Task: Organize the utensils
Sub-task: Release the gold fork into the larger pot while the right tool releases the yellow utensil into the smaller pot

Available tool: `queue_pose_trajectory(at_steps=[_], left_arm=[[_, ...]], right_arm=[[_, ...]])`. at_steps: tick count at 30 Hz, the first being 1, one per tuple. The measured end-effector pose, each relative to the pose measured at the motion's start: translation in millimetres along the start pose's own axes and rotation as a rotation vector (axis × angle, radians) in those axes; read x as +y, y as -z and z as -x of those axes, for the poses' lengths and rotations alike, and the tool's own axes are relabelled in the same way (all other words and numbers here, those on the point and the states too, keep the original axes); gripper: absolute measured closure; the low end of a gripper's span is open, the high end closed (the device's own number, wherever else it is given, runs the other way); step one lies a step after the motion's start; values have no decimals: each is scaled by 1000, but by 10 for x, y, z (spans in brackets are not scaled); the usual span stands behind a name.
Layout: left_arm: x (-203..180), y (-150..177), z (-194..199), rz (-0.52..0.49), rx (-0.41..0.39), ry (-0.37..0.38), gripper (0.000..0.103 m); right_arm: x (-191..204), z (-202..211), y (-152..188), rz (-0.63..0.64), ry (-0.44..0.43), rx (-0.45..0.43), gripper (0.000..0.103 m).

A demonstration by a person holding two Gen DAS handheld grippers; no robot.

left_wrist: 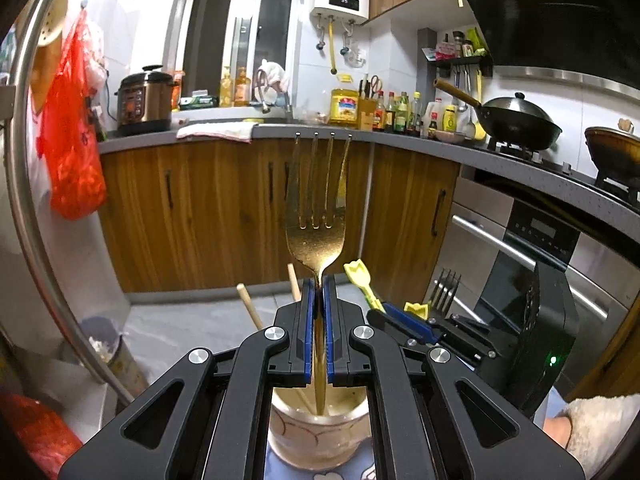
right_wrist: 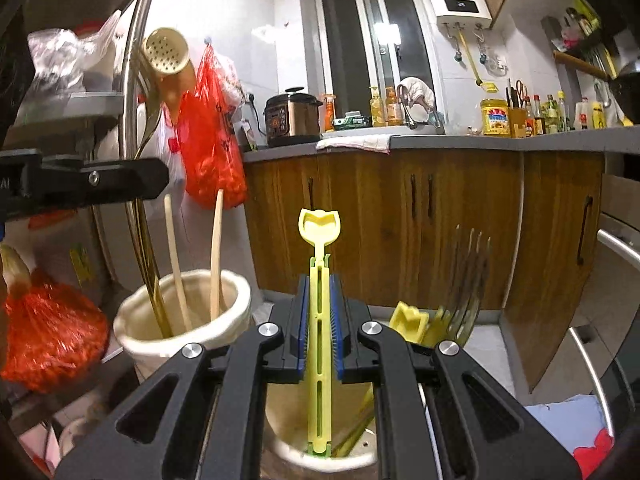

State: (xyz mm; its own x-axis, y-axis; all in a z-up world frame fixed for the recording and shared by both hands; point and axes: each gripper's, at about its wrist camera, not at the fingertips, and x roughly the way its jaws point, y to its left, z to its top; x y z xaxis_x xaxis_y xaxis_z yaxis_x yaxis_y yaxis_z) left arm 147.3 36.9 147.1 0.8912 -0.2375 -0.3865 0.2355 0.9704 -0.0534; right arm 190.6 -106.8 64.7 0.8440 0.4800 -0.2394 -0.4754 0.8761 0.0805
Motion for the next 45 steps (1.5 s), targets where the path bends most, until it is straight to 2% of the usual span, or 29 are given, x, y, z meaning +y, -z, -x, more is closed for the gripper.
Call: queue_pose_trajectory(at_steps=[8,16,28,45], left_arm=[[63,130,20,30,26,9,98],[121,259,44,70,50,20,98],[74,476,-3,58,80,19,97],[67,485,-2,50,84,0,97]], right_arm=[[-34,269,50,-1,18,25,93],[-94,415,109,-42,4,85,93],[-47,477,255,-29,-19,100,93],[-88,482,236,-54,-47,106,93]])
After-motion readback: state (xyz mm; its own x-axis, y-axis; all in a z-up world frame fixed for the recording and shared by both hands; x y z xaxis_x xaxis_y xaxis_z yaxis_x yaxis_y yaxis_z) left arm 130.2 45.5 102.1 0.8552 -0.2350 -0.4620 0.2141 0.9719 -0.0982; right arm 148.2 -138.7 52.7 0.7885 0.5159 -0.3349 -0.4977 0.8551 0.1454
